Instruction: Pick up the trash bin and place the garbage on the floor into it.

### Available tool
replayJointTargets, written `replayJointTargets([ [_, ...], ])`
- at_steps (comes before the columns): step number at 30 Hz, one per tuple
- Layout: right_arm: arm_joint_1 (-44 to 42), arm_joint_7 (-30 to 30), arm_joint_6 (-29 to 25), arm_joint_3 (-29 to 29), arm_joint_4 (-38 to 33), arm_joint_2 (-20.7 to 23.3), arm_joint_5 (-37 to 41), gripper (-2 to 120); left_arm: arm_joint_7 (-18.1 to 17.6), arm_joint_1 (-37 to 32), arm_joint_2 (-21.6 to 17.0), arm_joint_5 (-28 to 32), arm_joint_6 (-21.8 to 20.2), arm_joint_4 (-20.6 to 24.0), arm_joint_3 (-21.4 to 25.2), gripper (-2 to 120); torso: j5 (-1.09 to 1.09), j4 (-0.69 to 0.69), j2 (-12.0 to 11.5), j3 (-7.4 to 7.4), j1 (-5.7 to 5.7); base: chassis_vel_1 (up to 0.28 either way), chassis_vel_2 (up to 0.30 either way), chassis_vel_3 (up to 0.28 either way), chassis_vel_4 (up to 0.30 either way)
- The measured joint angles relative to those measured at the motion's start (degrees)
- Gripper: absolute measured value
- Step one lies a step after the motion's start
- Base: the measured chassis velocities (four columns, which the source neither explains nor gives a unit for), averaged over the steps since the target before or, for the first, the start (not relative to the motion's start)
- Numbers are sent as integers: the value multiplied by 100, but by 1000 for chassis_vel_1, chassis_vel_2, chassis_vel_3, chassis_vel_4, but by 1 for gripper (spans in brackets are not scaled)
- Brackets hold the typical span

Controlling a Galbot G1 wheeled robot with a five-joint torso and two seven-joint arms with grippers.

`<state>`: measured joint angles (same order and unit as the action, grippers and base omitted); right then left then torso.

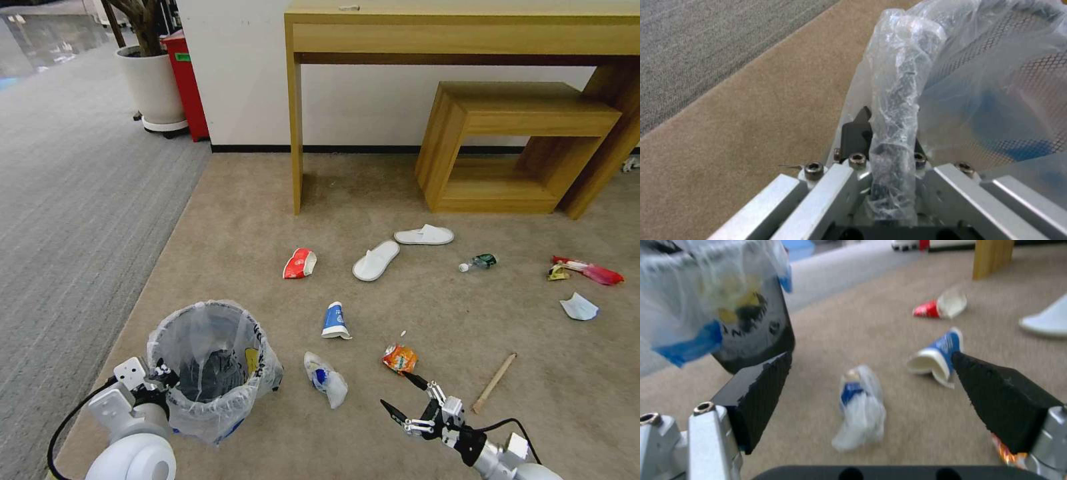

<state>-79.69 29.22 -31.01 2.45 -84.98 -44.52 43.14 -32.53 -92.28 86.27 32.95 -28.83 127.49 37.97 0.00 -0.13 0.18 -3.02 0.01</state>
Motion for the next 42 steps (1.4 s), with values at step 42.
replayJointTargets([
  [42, 2859, -2920, 1409, -3805, 1004, -614, -148, 92, 59, 175, 281, -205, 239, -411, 172, 1, -1, 0, 0, 0, 0, 0, 0, 0, 0],
])
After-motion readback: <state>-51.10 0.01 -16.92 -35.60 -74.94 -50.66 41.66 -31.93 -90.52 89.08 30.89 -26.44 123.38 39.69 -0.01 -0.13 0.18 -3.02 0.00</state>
